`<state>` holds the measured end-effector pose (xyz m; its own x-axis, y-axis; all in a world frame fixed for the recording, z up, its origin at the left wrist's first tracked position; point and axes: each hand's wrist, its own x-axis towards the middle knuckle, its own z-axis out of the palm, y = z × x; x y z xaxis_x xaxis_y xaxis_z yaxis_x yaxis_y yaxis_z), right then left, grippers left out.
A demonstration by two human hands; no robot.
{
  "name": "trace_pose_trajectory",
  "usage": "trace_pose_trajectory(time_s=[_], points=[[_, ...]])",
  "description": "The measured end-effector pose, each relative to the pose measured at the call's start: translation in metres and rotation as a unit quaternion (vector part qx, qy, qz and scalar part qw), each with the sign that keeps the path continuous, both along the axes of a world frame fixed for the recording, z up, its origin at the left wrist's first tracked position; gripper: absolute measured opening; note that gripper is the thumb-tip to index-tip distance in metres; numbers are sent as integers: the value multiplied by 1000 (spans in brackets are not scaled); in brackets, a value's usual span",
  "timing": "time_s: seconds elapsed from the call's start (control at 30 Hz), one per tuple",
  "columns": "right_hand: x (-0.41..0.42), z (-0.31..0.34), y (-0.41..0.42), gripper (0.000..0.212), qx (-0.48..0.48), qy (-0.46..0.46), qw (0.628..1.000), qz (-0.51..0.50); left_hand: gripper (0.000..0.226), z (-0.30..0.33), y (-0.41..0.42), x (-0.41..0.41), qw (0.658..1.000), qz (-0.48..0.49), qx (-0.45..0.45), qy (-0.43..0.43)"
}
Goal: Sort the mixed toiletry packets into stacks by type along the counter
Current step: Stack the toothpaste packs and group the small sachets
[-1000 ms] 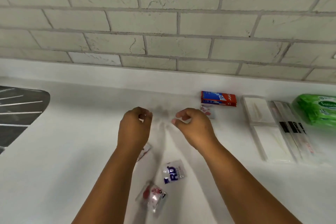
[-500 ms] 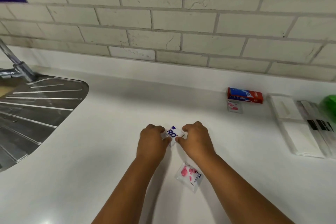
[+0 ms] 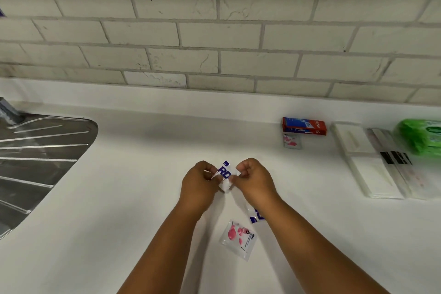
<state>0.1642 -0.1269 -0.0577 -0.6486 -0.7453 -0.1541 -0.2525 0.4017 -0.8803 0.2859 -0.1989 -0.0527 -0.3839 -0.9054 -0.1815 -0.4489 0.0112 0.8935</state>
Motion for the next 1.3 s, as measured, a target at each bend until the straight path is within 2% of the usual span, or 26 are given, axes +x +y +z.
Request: trace_pose_trajectory(time_s=[0.1, 0.17, 0.33, 0.4, 0.47, 0.5, 0.57, 0.63, 0.73, 1.0, 1.3], points=[[-20, 6, 9, 27, -79, -168, 979, -79, 9, 5, 7, -27, 993, 16, 63, 94], [-36, 13, 17, 22, -99, -235, 961, -112, 10, 10, 14, -52, 986, 17, 87, 143], [-84, 26, 41, 14, -146, -248, 944, -162, 16, 18, 35, -121, 968, 0, 142, 205], [-106, 28, 49, 14, -155, -231, 942, -187, 18, 18, 41, -146, 967, -17, 149, 207], [-129, 26, 54, 15, -156, -207, 942, -215, 15, 16, 46, -168, 976, -45, 115, 181], [-140, 24, 56, 16, -156, -191, 941, -232, 12, 13, 46, -178, 984, -62, 66, 151], [-163, 16, 60, 13, -144, -140, 945, -259, 10, 6, 43, -195, 989, -91, -90, 72], [-181, 11, 61, 15, -116, -86, 954, -262, 13, -5, 36, -206, 968, -106, -226, 19], [-201, 2, 54, 16, -67, -10, 967, -247, 18, -20, 28, -221, 941, -131, -311, -36], [-224, -10, 31, 22, 41, 131, 972, -190, 30, -38, 22, -236, 935, -159, -308, -76], [-219, -22, 25, 17, 77, 229, 950, -200, 30, -46, 19, -236, 935, -158, -311, -72]])
